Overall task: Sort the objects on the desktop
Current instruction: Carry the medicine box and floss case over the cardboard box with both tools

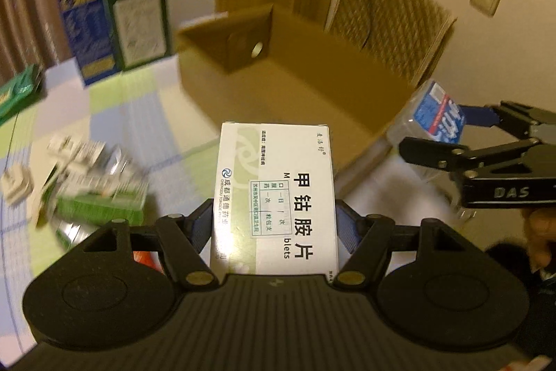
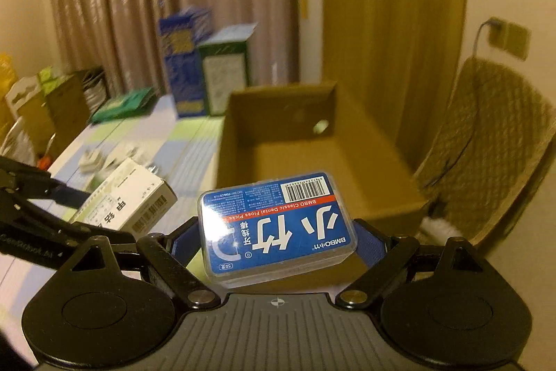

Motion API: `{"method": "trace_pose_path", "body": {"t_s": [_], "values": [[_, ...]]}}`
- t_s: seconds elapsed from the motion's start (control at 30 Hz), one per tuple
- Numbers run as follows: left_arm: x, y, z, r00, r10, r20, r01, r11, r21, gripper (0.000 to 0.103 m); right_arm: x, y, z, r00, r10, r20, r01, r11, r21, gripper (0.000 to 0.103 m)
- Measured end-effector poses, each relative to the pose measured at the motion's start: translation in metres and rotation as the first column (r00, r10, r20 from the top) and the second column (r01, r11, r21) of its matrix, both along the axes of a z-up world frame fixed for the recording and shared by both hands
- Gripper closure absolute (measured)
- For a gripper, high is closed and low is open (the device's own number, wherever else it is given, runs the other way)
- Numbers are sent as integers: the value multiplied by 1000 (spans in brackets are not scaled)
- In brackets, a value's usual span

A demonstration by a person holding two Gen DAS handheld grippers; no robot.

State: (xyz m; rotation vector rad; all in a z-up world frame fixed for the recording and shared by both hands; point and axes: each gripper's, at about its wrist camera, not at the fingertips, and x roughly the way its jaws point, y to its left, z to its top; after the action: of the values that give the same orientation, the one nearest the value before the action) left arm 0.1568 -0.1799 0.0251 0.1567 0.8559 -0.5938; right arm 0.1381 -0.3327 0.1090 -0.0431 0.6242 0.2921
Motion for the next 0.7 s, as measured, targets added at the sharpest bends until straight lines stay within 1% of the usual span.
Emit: {"method": "trace_pose_path", "body": {"t_s": [0.1, 0.23, 0.37, 0.47, 0.7], "values": [[14, -23, 14, 1000, -3, 17, 3, 1000, -27, 36, 22, -16, 7, 1000, -28, 11, 28, 1000, 6, 16], [35, -50, 20, 1000, -9, 15, 10, 999, -47, 36, 52, -31, 6, 998, -59, -7, 59, 998, 35, 16], [59, -69, 17, 1000, -4, -12, 3, 997, -74, 36, 76, -45, 0, 995, -90, -39, 93, 993, 72, 16], [72, -76, 13, 1000, 1, -27, -4, 996, -92, 36, 86, -52, -5, 992, -113, -52, 117, 989, 91, 16], [95, -87, 0, 999, 12, -53, -18, 995, -103, 36, 104, -62, -15, 988, -136, -77, 144, 983, 111, 16]]}}
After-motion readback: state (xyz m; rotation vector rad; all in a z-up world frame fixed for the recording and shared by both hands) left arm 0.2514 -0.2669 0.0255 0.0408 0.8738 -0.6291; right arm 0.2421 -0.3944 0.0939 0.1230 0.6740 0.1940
